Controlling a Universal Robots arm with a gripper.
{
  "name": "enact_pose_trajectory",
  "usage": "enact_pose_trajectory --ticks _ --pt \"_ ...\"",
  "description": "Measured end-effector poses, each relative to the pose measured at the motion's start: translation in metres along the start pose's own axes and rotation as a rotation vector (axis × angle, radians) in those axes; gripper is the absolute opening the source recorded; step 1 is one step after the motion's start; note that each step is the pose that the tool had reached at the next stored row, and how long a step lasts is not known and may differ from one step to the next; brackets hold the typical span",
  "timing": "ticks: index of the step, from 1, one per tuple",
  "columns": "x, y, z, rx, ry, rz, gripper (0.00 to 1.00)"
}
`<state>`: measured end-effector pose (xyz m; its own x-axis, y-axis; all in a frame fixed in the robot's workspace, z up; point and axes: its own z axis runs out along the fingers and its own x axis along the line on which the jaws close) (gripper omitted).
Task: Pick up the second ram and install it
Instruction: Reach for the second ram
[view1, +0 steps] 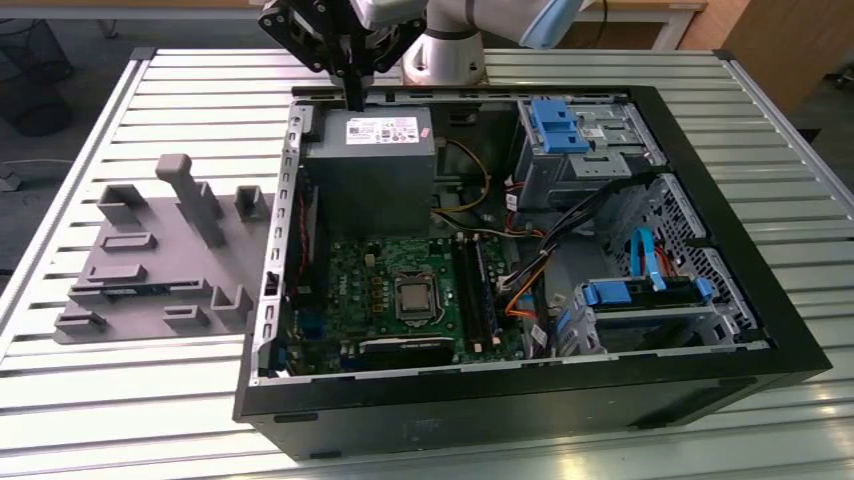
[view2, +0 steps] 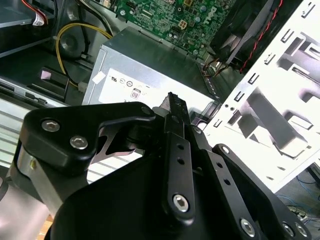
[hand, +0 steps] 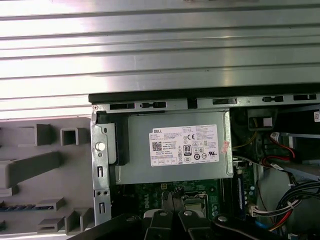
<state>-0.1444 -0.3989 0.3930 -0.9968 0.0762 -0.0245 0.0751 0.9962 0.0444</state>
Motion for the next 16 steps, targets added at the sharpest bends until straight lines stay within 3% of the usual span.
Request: enact_pose_trajectory --ticks 16 --pt "0.01 -0.0008 -0.0002 0.0001 0.0 0.0 0.11"
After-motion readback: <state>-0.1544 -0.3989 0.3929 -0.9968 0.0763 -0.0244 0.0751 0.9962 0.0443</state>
